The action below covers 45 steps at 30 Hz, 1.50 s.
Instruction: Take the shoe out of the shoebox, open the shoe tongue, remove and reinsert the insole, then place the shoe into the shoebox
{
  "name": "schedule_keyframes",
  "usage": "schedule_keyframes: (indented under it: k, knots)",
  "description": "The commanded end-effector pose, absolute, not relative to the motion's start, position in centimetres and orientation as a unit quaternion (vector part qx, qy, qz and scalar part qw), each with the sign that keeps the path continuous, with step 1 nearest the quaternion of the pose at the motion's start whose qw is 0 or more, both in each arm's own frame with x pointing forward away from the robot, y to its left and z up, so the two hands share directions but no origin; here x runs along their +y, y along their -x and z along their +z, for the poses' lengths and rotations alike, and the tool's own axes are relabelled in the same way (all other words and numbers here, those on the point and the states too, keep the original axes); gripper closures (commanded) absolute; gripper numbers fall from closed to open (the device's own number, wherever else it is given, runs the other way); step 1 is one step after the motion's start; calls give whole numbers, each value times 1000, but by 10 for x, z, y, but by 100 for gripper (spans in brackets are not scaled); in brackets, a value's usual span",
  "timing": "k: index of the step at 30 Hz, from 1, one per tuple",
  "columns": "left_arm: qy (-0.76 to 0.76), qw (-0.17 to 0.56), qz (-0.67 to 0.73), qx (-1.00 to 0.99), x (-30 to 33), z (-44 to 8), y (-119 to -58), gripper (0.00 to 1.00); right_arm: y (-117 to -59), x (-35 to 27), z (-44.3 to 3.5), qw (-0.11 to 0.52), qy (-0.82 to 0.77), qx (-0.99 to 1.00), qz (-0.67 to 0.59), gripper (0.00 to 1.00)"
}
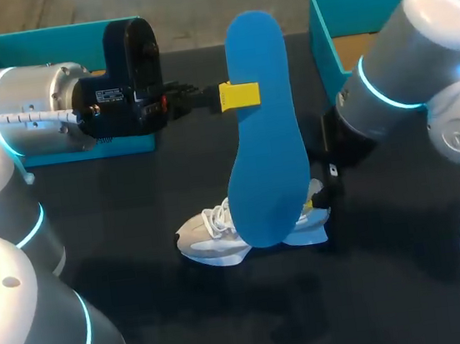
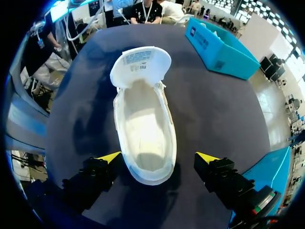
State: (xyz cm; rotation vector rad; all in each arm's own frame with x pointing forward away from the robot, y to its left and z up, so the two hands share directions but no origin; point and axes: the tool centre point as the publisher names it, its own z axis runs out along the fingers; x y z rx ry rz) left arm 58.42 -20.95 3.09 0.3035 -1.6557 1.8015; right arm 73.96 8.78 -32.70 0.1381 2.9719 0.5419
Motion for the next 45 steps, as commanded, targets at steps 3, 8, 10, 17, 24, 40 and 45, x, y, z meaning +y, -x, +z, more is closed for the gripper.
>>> schedule_keyframes:
  k: [3,8,10,17,24,40,45]
  knots:
    - [-116,331,689,-634,-210,30,-584,100,-738,90,-314,50,-51,995,71,0]
    - [-116,331,689,-634,-210,30,-584,100,-735,94,-311,45,-47,996,62,0]
    - [-116,331,689,-634,-210,30,-584,100,-734,95,-311,45,-44,996,59,0]
    - [-116,331,689,-634,-210,30,-584,100,-731,97,-312,45,-38,997,52,0]
    - [-116,331,689,-634,-210,30,-584,100,-728,97,-308,50,-28,996,73,0]
    - [-116,331,689,-634,-210,30,-584,100,-728,97,-308,50,-28,996,73,0]
    - [-116,331,689,-634,-210,30,-584,100,-728,97,-308,50,-28,996,73,0]
